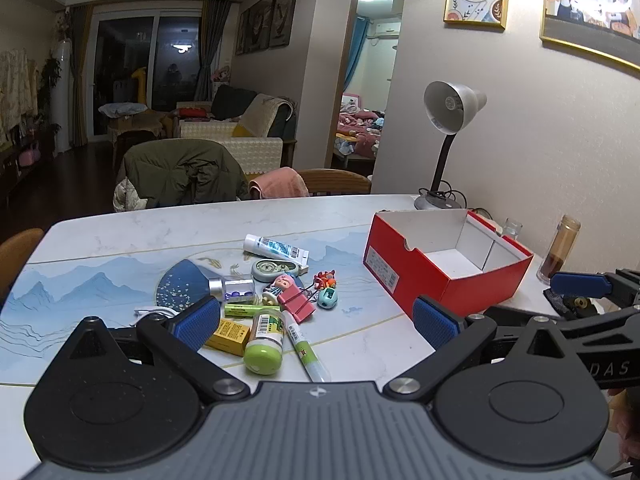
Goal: Organize rigid objects
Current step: 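Move the left tool toward the white sunglasses while the right tool approaches the green-capped marker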
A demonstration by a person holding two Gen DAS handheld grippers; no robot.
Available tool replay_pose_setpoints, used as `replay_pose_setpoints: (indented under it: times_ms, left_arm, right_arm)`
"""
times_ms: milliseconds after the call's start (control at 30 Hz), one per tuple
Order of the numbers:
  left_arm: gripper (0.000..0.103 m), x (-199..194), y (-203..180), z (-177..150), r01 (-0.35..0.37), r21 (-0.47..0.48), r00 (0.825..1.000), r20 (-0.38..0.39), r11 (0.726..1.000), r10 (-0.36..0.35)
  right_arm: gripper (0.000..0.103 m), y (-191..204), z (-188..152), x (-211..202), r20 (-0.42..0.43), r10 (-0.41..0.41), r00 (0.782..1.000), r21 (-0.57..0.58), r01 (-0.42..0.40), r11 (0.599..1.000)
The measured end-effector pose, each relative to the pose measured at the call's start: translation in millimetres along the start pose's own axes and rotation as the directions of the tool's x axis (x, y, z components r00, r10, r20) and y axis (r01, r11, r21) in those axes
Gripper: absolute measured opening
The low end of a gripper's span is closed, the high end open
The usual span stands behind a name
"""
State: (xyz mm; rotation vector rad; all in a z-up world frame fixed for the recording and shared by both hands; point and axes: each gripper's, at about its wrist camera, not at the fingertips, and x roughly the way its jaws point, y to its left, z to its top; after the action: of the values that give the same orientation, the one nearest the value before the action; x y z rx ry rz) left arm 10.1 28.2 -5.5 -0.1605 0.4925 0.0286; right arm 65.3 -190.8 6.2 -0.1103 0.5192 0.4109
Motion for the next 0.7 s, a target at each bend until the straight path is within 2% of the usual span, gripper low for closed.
replay_pose_setpoints:
  times_ms: [67,433,700]
  left_arm:
    - [0.103,5.5,5.4,0.3,0.002,-0.016,1.0,0.002,1.0,-0.002]
    - [0.103,40.9,33.9,-2.3,-0.089,-0.06,0.996,-0.037,0.994,0.087]
    - [0.103,99.1,58.6,-12.6,-0.199,-0.079,0.972,-0.142,0.977,0.186]
  right_arm:
    - [0.102,2.0,0.9,5.3,-0.008,0.008,1.0,-0.01,-0.008,1.0]
    - [0.101,5.1,7.0,50.7,-0.07,0.102,0.992,-0.035,-0.105,0.994]
    - [0.098,8.7,3.9,109.3,-0.171,0.202,0.964,-0.087,-0.219,0.972]
